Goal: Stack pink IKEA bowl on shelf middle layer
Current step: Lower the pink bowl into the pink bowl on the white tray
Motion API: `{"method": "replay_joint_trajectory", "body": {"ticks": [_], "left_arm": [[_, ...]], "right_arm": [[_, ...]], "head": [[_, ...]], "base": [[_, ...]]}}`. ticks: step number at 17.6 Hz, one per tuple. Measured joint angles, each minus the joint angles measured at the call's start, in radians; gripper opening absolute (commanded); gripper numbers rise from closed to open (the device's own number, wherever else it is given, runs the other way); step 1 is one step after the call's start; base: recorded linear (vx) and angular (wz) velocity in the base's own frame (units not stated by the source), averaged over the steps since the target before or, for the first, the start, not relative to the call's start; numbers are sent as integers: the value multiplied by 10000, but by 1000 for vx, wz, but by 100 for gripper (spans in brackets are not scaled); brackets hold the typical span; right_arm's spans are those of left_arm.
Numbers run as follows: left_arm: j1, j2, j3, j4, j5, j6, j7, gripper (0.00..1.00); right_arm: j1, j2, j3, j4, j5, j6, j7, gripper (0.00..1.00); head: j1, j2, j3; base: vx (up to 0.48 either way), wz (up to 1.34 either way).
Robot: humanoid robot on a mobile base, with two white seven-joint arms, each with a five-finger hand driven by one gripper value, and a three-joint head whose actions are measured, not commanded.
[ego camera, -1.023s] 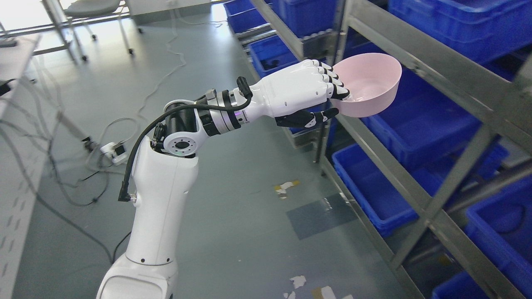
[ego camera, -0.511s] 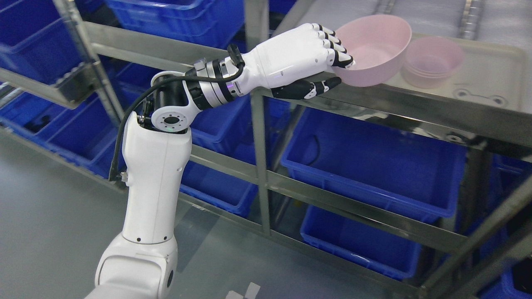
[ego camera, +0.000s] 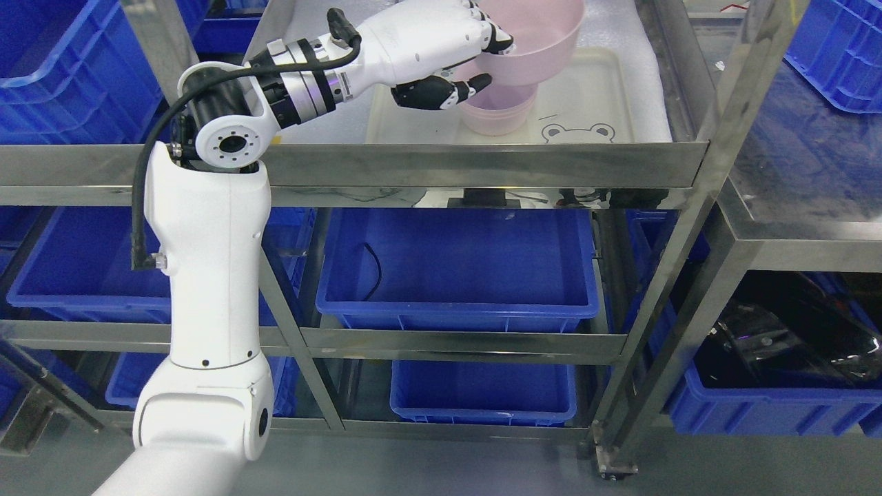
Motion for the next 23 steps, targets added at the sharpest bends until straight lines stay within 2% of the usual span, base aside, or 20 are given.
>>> {"method": "replay_joint_trajectory", "body": {"ticks": [6, 16, 23], "left_arm": [[-359, 268, 33, 887, -945, 56, 227, 3], [-1187, 268, -1355, 2298, -2070, -24, 506, 3], [-1321, 288, -1843, 2822, -2599, -26, 458, 4]], "right_arm": [[-2, 0, 0, 0, 1, 0, 0, 100], [0, 0, 0, 0, 0, 0, 0, 100], [0, 0, 0, 0, -1, 0, 0, 100]], "head": [[0, -1, 0], [0, -3, 0], [0, -3, 0]], "base": [[39, -27], [12, -15], [0, 0]]}}
